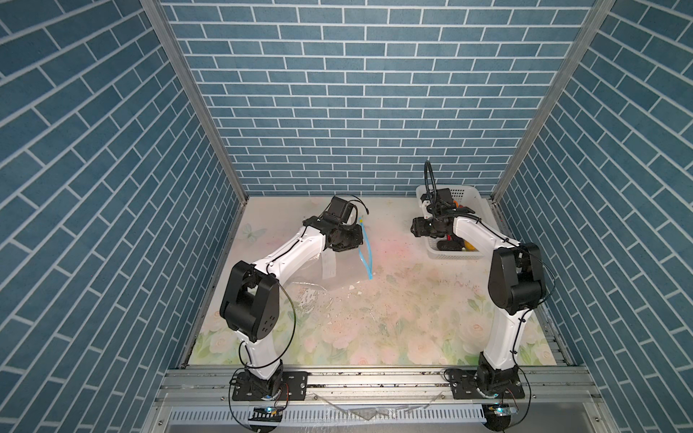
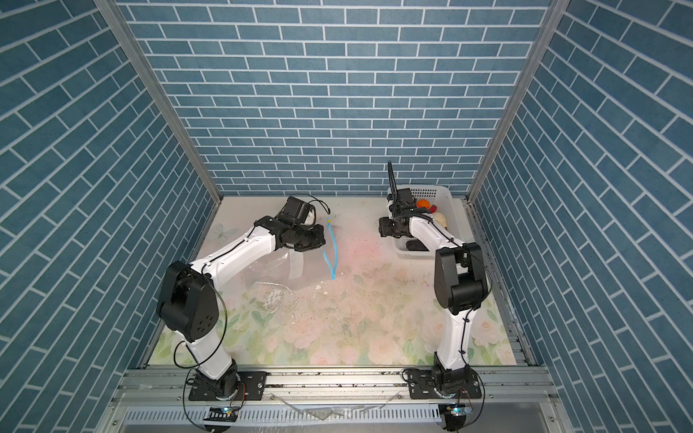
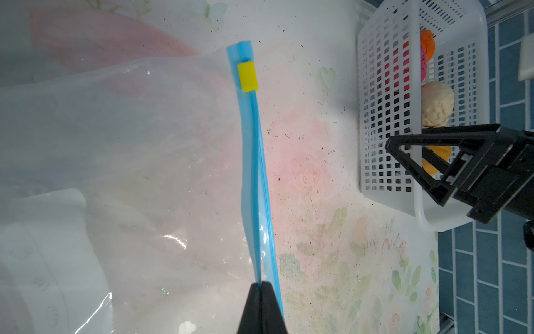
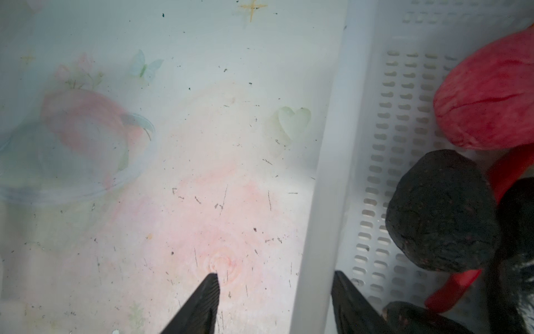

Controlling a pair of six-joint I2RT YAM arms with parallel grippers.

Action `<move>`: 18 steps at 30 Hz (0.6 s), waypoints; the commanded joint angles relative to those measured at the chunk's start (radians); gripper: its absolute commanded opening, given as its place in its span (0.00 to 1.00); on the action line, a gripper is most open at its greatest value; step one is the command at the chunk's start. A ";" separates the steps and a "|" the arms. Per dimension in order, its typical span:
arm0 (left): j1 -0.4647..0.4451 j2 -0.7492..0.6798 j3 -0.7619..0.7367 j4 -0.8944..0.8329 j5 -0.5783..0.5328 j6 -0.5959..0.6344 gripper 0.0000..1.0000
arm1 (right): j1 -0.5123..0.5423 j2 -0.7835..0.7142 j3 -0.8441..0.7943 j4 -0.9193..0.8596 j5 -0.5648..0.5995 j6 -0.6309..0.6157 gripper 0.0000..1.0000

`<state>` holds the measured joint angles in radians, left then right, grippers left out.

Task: Place the food in the zip-top bag and seal the zipper
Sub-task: 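Lower the right gripper into the basket and grasp the pink round food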

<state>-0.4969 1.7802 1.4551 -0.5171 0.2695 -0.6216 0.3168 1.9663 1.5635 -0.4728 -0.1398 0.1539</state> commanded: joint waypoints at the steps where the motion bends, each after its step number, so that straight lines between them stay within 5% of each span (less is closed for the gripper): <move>1: -0.009 0.007 0.007 0.005 0.009 -0.002 0.02 | 0.026 0.000 0.016 -0.019 -0.047 0.019 0.57; 18: -0.012 0.007 0.003 0.014 0.018 -0.004 0.02 | 0.071 -0.011 0.022 -0.022 -0.051 0.011 0.55</move>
<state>-0.4995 1.7802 1.4551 -0.5098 0.2802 -0.6220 0.3756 1.9663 1.5635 -0.4728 -0.1658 0.1604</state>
